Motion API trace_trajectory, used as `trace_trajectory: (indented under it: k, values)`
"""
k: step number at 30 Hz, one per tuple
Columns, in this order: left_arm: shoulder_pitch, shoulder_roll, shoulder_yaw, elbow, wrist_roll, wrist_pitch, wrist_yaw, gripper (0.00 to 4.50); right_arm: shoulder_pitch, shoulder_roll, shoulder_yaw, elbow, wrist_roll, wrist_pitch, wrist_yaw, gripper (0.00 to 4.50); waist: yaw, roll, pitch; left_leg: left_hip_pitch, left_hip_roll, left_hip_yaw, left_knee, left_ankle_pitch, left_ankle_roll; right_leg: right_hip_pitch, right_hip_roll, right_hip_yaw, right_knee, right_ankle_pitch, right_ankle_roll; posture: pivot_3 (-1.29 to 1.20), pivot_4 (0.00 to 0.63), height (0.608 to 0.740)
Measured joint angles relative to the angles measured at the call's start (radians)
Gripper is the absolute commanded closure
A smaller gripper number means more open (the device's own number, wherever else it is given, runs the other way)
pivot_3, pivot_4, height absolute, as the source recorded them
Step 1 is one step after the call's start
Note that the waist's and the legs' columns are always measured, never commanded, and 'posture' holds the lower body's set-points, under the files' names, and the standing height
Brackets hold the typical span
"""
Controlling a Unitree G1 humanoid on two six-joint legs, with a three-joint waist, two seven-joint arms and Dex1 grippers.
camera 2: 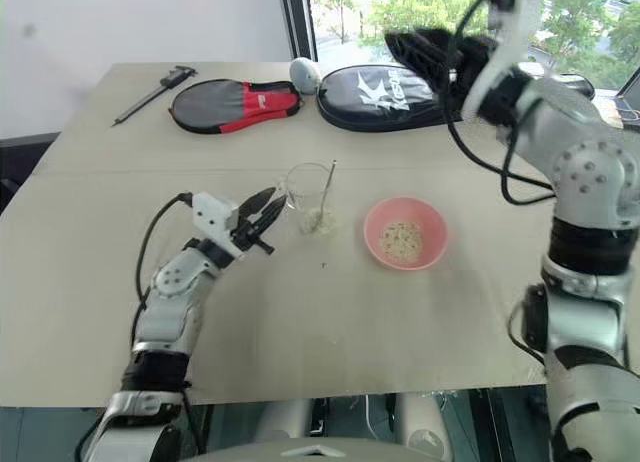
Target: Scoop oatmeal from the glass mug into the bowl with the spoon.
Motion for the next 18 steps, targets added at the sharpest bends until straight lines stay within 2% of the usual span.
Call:
trace_trajectory:
  k: [4,6,8,9,10,11,12,13,15,18]
  values:
    - [0.182,0.083,0.089,-0.188,-0.093,0.109,-0.02,3.36,0.319,-0.058,0.004,-0.023,-0.135,-0.12,0.104,1.7,0.0,0.002,0.002,0.001,0.0,0.001,-0.001,0.0,0.0,-0.001,0.0,0.001,0.0,0.0,0.0,0.0,0.15,0.74]
    - [0.243,0.101,0.132,-0.247,-0.14,0.147,-0.028,3.36,0.449,-0.07,-0.043,-0.065,-0.152,-0.174,0.156,1.7,0.0,0.003,0.002,0.002,0.0,0.001,-0.001,0.0,0.0,0.0,0.001,0.001,0.0,0.0,0.0,0.0,0.15,0.74]
    - [0.276,0.11,0.148,-0.258,-0.163,0.167,-0.032,3.36,0.507,-0.087,-0.078,-0.084,-0.16,-0.198,0.185,1.7,0.0,0.003,0.001,0.003,0.0,0.001,-0.001,0.0,0.0,0.0,0.001,0.002,0.001,0.0,0.0,0.0,0.15,0.74]
    - [0.295,0.111,0.157,-0.265,-0.177,0.182,-0.034,2.86,0.554,-0.1,-0.106,-0.098,-0.16,-0.219,0.217,1.7,0.0,0.003,0.001,0.004,0.0,0.001,0.0,0.0,0.0,0.001,0.002,0.002,0.001,-0.001,0.0,0.0,0.15,0.74]
    - [0.319,0.111,0.167,-0.271,-0.187,0.187,-0.037,2.58,0.616,-0.108,-0.133,-0.12,-0.159,-0.238,0.248,1.17,0.0,0.002,0.001,0.005,0.0,0.0,0.0,0.0,0.0,0.002,0.002,0.001,0.001,-0.001,0.0,0.0,0.15,0.74]
    - [0.353,0.113,0.176,-0.281,-0.188,0.187,-0.042,2.16,0.704,-0.107,-0.163,-0.146,-0.158,-0.264,0.282,0.92,0.002,0.0,-0.001,0.007,0.001,-0.001,-0.001,0.0,0.0,0.004,0.003,0.0,0.001,-0.001,0.0,0.0,0.15,0.74]
    - [0.399,0.115,0.181,-0.285,-0.184,0.187,-0.046,1.62,0.808,-0.096,-0.174,-0.157,-0.174,-0.303,0.313,0.36,0.004,-0.002,-0.002,0.009,0.001,0.0,-0.002,0.0,0.0,0.006,0.003,0.001,0.0,-0.002,-0.001,0.0,0.15,0.74]
    - [0.43,0.115,0.178,-0.285,-0.174,0.187,-0.046,1.21,0.893,-0.086,-0.168,-0.155,-0.209,-0.344,0.335,0.01,0.006,-0.002,-0.002,0.011,0.001,0.0,-0.002,0.0,0.0,0.007,0.003,0.001,0.0,-0.003,-0.003,0.0,0.15,0.74]
    - [0.477,0.115,0.17,-0.284,-0.142,0.186,-0.044,0.15,1.01,-0.06,-0.121,-0.123,-0.289,-0.418,0.378,0.0,0.006,-0.001,-0.001,0.013,0.001,0.003,-0.002,0.0,0.0,0.008,0.003,0.004,0.0,-0.006,0.0,0.0,0.15,0.74]
    - [0.506,0.106,0.161,-0.308,-0.107,0.182,-0.022,0.07,1.078,-0.032,-0.112,-0.103,-0.352,-0.539,0.413,0.0,-0.001,-0.001,-0.001,0.02,0.001,0.003,0.0,0.0,0.0,0.013,0.003,0.008,0.0,-0.005,-0.001,0.0,0.15,0.74]
